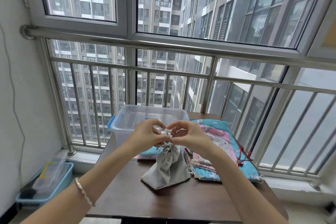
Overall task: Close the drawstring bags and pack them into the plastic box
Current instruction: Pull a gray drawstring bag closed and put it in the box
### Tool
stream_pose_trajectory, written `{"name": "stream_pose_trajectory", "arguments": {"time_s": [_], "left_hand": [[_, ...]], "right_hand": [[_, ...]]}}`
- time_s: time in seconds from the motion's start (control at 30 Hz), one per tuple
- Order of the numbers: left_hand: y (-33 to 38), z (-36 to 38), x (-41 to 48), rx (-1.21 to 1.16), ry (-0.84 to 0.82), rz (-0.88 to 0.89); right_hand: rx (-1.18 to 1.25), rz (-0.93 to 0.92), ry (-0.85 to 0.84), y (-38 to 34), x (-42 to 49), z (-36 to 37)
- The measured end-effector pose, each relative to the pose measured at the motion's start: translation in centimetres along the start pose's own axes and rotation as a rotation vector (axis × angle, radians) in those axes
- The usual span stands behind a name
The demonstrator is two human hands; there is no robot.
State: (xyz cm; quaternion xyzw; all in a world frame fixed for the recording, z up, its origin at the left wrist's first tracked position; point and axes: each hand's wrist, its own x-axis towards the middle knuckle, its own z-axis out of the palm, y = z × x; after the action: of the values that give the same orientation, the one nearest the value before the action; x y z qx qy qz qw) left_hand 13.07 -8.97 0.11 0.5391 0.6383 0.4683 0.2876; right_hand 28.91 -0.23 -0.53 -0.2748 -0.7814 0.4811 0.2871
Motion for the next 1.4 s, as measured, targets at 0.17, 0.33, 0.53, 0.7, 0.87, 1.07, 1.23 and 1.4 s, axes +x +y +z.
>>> {"name": "stream_pose_trajectory", "arguments": {"time_s": [0.17,0.33,0.53,0.7,0.87,1.07,1.23,1.4], "left_hand": [[0.1,-0.2,0.4,-0.082,-0.060,-0.104],[0.3,-0.6,0.9,-0.095,-0.165,-0.120],[0.3,-1.1,0.9,-0.076,-0.208,-0.125],[0.3,-0.9,0.9,0.078,-0.154,-0.025],[0.4,-0.7,1.1,0.111,-0.143,-0.009],[0.2,-0.6,1.8,-0.060,-0.244,-0.187],[0.4,-0.3,2.2,-0.208,-0.334,-0.279],[0.6,0.2,2.3,-0.284,-0.335,-0.295]], "right_hand": [[-0.147,-0.110,0.067,-0.1,-0.3,-0.1],[-0.396,-0.243,0.021,-0.2,-0.3,0.2],[-0.333,-0.120,0.010,-0.2,-0.1,0.1],[0.275,0.093,-0.043,0.3,0.1,-0.1],[0.600,0.145,-0.117,1.1,0.0,-0.3],[0.244,-0.050,0.079,1.0,-0.5,-0.1],[0.061,-0.098,0.175,0.9,-0.6,-0.4],[-0.049,-0.118,0.208,1.1,-0.9,-0.7]]}}
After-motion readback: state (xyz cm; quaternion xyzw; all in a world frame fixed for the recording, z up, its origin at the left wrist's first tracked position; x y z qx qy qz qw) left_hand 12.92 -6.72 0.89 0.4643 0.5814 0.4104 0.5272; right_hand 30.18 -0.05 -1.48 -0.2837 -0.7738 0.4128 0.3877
